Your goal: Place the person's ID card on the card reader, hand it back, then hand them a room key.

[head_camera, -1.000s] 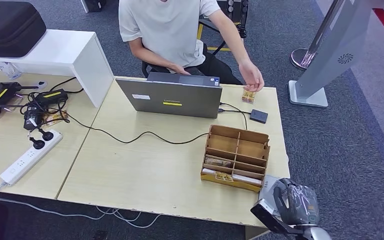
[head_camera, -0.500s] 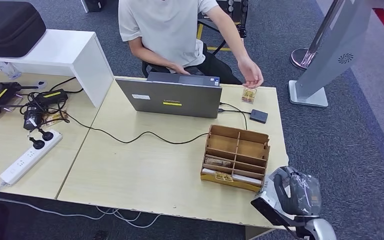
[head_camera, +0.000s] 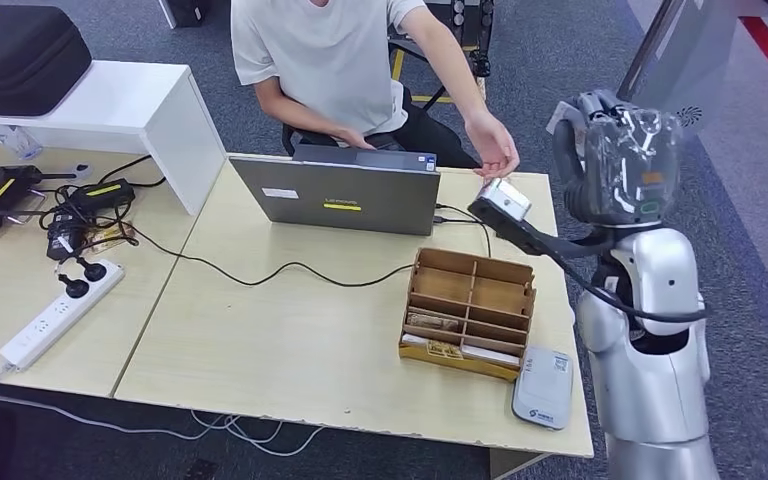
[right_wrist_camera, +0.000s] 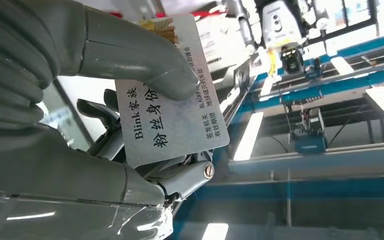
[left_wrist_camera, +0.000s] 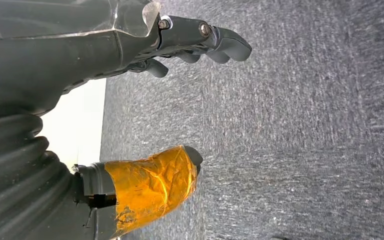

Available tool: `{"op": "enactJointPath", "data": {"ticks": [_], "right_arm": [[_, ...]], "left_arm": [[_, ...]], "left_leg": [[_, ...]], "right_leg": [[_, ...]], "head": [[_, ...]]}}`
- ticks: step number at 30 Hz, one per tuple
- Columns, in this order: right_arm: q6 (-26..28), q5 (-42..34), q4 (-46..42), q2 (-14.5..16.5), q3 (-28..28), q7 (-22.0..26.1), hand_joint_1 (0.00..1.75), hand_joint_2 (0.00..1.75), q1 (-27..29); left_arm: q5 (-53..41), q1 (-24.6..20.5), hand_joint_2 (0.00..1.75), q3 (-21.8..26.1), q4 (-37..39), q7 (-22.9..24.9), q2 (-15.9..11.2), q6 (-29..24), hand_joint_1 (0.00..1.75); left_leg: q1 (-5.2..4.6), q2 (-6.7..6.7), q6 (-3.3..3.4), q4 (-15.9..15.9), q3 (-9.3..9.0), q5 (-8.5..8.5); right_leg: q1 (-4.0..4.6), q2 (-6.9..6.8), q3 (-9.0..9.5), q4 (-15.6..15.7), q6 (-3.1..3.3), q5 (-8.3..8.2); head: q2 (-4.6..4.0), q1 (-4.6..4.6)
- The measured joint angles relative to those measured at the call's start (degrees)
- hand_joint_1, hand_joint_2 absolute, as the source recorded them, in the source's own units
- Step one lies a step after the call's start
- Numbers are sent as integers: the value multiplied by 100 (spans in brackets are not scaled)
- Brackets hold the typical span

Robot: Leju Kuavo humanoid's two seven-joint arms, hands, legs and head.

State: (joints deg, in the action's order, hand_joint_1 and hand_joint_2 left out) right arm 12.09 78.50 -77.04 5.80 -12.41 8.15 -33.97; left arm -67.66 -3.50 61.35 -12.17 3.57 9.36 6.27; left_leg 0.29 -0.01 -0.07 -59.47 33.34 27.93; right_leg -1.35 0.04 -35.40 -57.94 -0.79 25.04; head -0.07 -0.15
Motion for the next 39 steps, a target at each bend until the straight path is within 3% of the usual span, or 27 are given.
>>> {"op": "enactJointPath", "data": {"ticks": [7, 15, 19, 39], "right_arm": [[392, 553, 2062, 21, -158, -714, 175, 175, -1137], [520, 653, 3342, 23, -86, -826, 175, 175, -1418], [541, 663, 3559, 23, -9, -822, 0, 175, -1427], [555, 667, 3695, 22, 277, -615, 0, 175, -1415]], "left_arm": [[-132, -17, 175, -39, 0, -97, 1, 93, 0], [-159, -20, 175, -39, 0, -133, -1, 148, 0], [-167, -19, 175, -39, 0, -141, 0, 152, 0], [-192, -19, 175, -39, 0, -81, 2, 137, 0]], "left_leg": [[0, -11, 2, -1, 7, -10], [-1, -12, 2, -2, 12, -9], [-1, -11, 2, -2, 14, -9], [-1, -9, 2, -2, 15, -9]], "right_leg": [[1, -11, -3, -1, 1, -11], [1, -11, -10, 1, 1, -10], [1, -10, -13, 1, 1, -10], [1, -9, -16, 1, 1, -10]], "head": [[0, 2], [0, 1], [0, 1], [0, 1]]}}
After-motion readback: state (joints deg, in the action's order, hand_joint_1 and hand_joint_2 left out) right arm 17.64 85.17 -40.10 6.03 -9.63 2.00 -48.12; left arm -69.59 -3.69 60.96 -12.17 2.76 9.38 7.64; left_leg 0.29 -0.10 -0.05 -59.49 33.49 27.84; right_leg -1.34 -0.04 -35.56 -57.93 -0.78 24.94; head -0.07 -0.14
